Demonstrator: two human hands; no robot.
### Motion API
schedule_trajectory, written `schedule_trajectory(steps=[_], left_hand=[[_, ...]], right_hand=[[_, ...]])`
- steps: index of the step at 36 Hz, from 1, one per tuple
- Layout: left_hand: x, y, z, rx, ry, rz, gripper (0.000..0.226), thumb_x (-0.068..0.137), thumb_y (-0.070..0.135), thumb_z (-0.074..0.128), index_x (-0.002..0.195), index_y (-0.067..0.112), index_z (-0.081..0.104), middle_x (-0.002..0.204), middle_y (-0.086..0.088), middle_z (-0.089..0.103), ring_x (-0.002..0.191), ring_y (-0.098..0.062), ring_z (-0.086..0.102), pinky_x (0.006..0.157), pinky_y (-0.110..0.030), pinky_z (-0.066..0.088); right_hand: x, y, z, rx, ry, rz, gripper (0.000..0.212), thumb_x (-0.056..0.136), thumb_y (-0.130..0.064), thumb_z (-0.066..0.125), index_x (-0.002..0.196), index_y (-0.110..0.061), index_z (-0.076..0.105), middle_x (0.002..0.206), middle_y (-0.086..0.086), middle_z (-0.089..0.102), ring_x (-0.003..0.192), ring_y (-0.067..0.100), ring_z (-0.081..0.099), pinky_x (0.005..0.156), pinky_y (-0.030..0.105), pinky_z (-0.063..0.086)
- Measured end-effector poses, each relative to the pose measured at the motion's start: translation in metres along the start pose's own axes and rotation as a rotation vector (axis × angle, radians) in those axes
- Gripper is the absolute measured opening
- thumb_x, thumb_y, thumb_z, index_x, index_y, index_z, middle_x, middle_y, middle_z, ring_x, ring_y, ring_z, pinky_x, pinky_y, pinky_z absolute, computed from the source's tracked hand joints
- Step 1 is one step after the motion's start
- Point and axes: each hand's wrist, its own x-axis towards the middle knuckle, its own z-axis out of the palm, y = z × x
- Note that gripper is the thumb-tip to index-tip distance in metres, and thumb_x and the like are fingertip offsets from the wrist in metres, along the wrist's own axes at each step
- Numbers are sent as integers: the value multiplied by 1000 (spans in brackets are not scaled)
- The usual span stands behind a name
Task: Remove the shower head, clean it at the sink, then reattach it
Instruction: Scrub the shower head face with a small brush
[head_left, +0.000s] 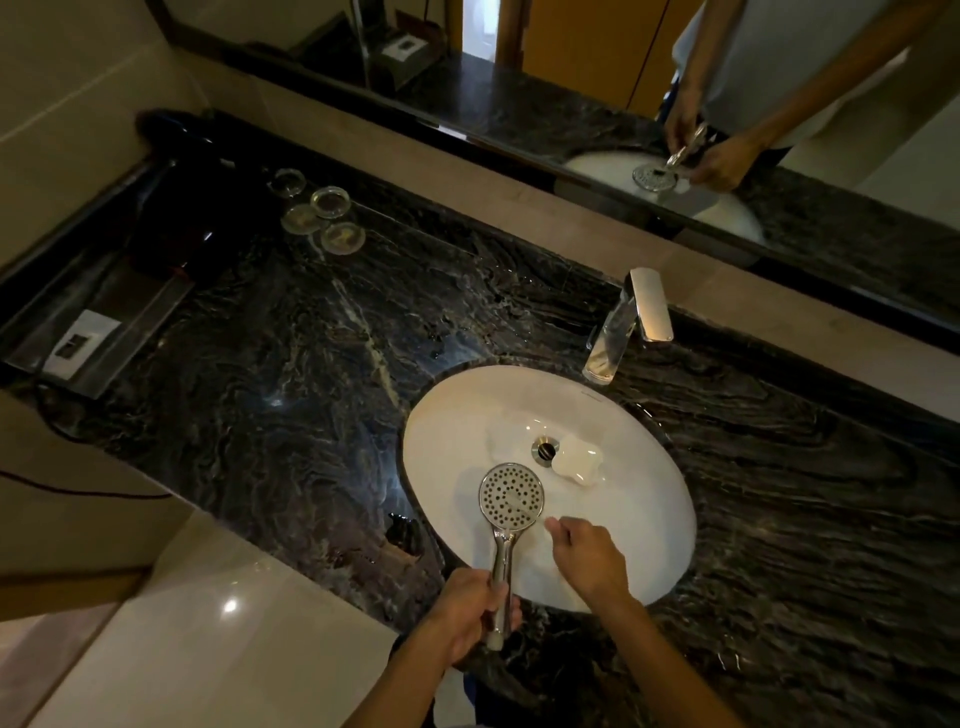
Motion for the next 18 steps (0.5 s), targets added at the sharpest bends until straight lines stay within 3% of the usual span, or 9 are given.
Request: schedule_trajectory(steps=[6,13,18], left_hand=[[2,-1,-1,11,4,-7,19,92,-14,42,90,-11,61,69,-21,65,56,-28,62,55,-34,55],[3,-3,0,19,11,8,20,93,-13,43,85,-8,60,63,-18,62,55,-27,61,53,-33,54],[4,-7,-3,-16,-4,16,16,96,-10,45,90,-10,60,67,-19,63,59,-28,61,55,-33,55]], right_hand=[[-17,7,10,-81,-21,13,47,104,-51,32,101,-21,68,105,5,72,97,24,66,83,35,50],[26,-13,-24,-13,120,74,47,105,-48,31,110,-18,67,108,10,71,102,30,65,83,38,48],[16,-8,-12,-8,81,41,48,104,-49,32,99,-16,68,101,8,72,94,26,66,79,35,50]])
